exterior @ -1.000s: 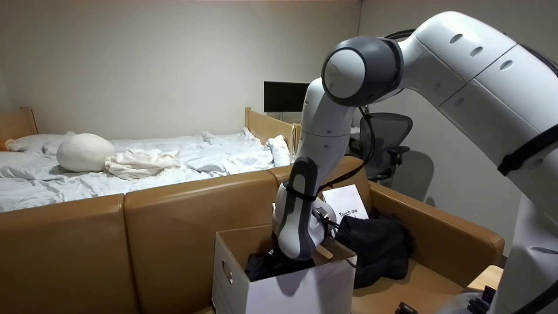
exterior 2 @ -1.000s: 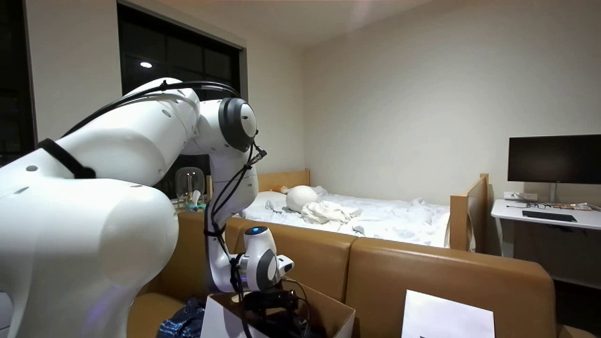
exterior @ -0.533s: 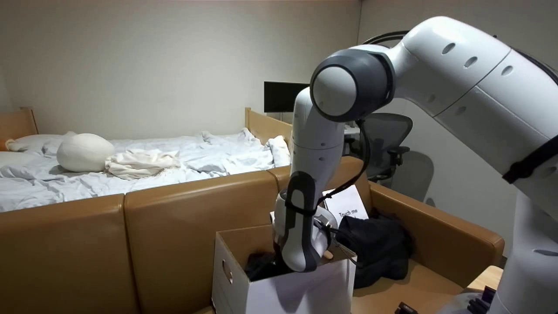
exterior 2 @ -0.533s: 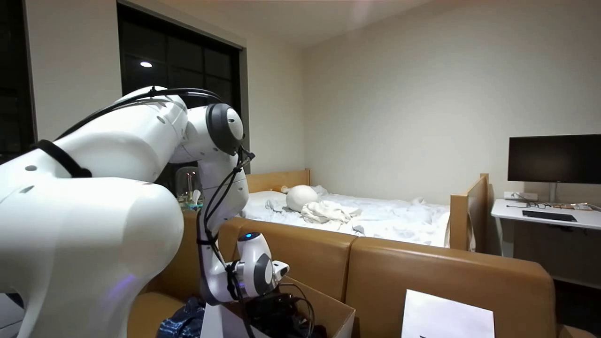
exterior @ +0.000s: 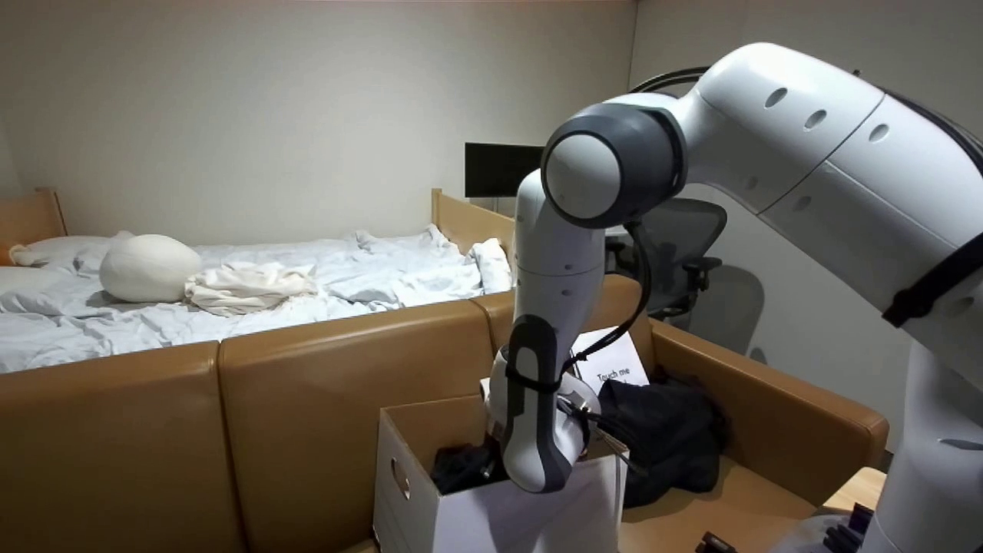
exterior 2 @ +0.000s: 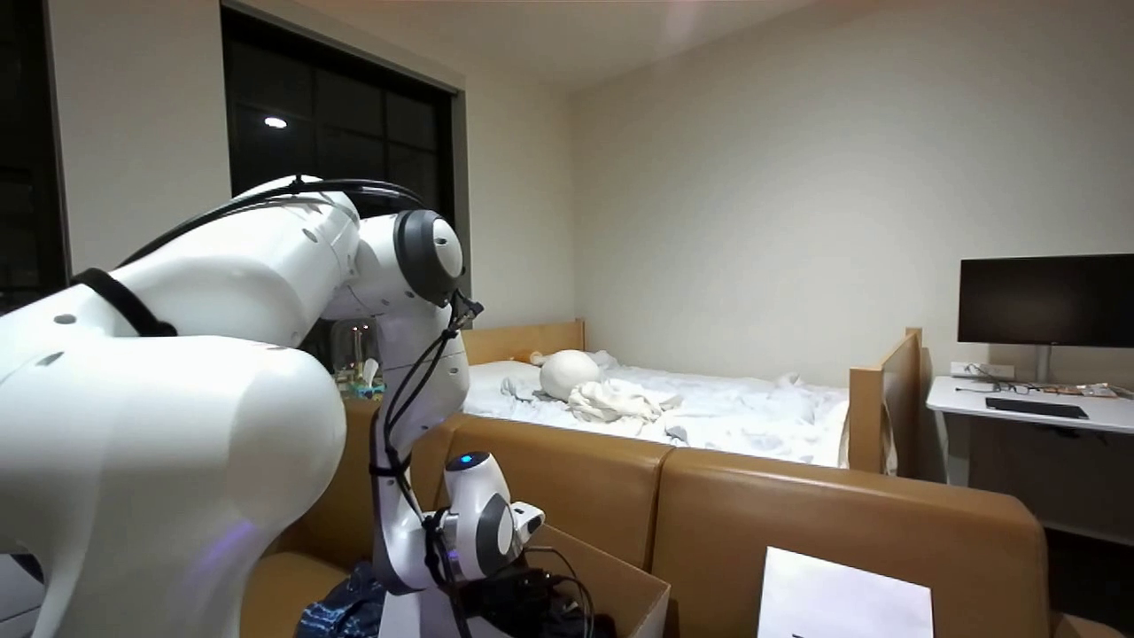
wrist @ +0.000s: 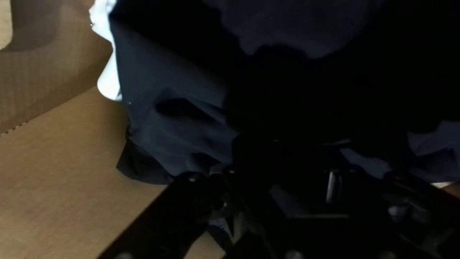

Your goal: Remove the hoodie from the box and put it on the couch

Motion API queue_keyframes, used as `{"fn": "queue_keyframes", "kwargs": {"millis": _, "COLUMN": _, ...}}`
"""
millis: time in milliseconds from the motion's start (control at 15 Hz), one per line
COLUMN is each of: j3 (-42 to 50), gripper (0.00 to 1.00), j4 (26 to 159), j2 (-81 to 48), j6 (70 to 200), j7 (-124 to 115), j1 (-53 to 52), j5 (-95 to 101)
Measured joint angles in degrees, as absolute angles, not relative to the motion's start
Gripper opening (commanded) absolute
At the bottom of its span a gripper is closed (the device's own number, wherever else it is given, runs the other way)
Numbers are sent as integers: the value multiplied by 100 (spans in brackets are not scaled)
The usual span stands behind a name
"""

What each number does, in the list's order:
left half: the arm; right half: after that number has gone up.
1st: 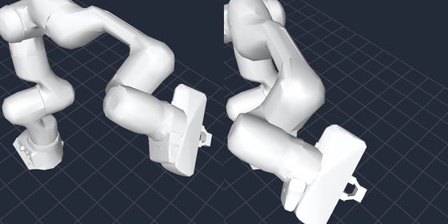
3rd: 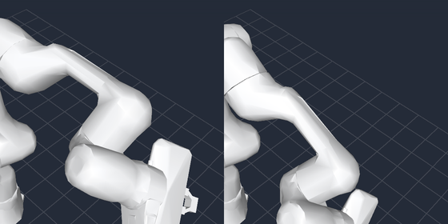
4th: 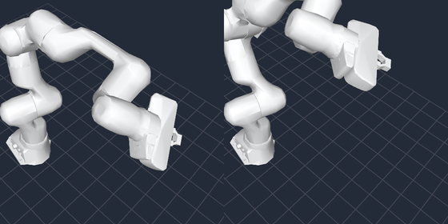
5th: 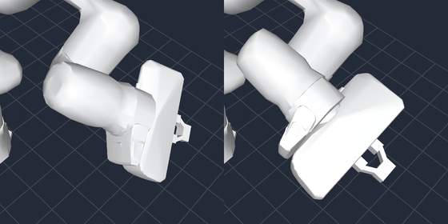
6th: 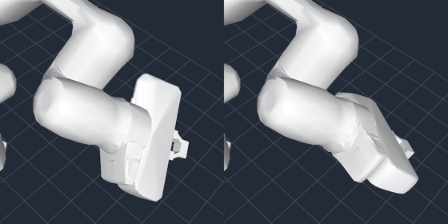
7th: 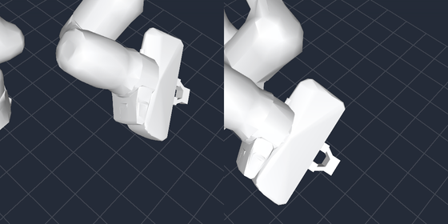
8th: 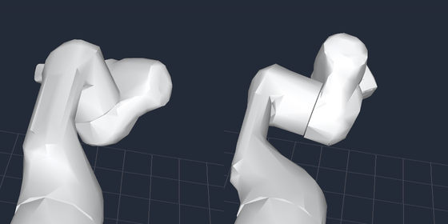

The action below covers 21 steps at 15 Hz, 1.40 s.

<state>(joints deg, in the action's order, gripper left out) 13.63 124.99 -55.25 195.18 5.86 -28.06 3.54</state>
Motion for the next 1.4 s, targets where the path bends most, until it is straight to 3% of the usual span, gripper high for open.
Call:
{"fn": "queue_keyframes", "kwargs": {"millis": 200, "j3": 1577, "gripper": 3, "j4": 12496, "j2": -5587, "j6": 19762, "j7": 586, "j1": -3017, "j5": 190}}
{"fn": "queue_keyframes", "kwargs": {"millis": 333, "j3": 1598, "gripper": 0, "j4": 12467, "j2": -5586, "j6": 19786, "j7": 586, "j1": -3044, "j5": 149}}
{"fn": "queue_keyframes", "kwargs": {"millis": 667, "j3": 1086, "gripper": 2, "j4": 12327, "j2": -5362, "j6": 19294, "j7": 586, "j1": -2404, "j5": 340}}
{"fn": "queue_keyframes", "kwargs": {"millis": 1067, "j3": -413, "gripper": 2, "j4": 11777, "j2": -4582, "j6": 16938, "j7": 970, "j1": -598, "j5": 844}}
{"fn": "queue_keyframes", "kwargs": {"millis": 1400, "j3": -821, "gripper": 2, "j4": 11259, "j2": -4003, "j6": 15325, "j7": 1459, "j1": -219, "j5": 844}}
